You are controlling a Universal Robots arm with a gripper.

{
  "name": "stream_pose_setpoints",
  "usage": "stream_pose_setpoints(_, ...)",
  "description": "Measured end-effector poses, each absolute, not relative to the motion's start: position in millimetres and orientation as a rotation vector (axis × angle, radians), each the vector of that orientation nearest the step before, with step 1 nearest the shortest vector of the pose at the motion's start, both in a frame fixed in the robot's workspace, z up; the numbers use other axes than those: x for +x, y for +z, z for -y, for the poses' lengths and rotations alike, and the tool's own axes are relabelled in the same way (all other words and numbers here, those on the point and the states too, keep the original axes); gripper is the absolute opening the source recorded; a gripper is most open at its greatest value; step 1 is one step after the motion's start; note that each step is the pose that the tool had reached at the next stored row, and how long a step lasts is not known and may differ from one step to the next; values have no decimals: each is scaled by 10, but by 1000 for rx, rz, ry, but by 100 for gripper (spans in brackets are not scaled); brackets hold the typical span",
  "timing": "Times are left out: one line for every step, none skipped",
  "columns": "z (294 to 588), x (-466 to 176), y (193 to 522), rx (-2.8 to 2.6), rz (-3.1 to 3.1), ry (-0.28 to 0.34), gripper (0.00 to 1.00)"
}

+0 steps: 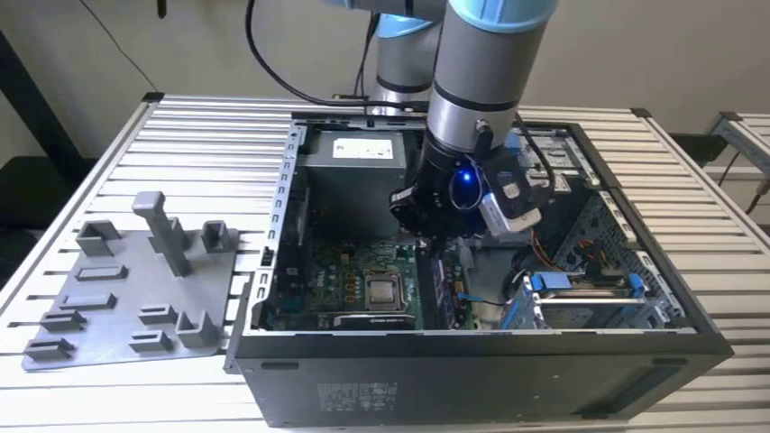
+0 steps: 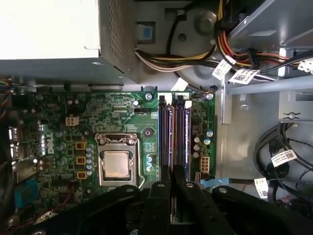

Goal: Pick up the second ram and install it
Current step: 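Insert the second ram into the second slot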

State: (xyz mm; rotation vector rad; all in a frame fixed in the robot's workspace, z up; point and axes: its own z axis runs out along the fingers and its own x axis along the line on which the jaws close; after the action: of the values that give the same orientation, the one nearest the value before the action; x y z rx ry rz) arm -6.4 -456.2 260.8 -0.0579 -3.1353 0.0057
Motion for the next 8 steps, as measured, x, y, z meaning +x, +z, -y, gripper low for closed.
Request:
stream_pose_setpoints(4562,-64,2591,-60,3135,6,14)
stream_pose_setpoints(4562,-64,2571,-61,3135,6,14)
stream_pose_setpoints(4563,-65,2554,-63,3135,6,14)
stream_pose_setpoints(4563,-65,2535,-64,3135,6,14)
stream_pose_setpoints(4563,-67,2517,-64,3135,6,14)
stream_pose_setpoints(4563,-68,2499,-65,3135,6,14)
stream_pose_setpoints(4563,-68,2481,-65,3135,6,14)
stream_pose_setpoints(4563,-68,2463,-65,3135,6,14)
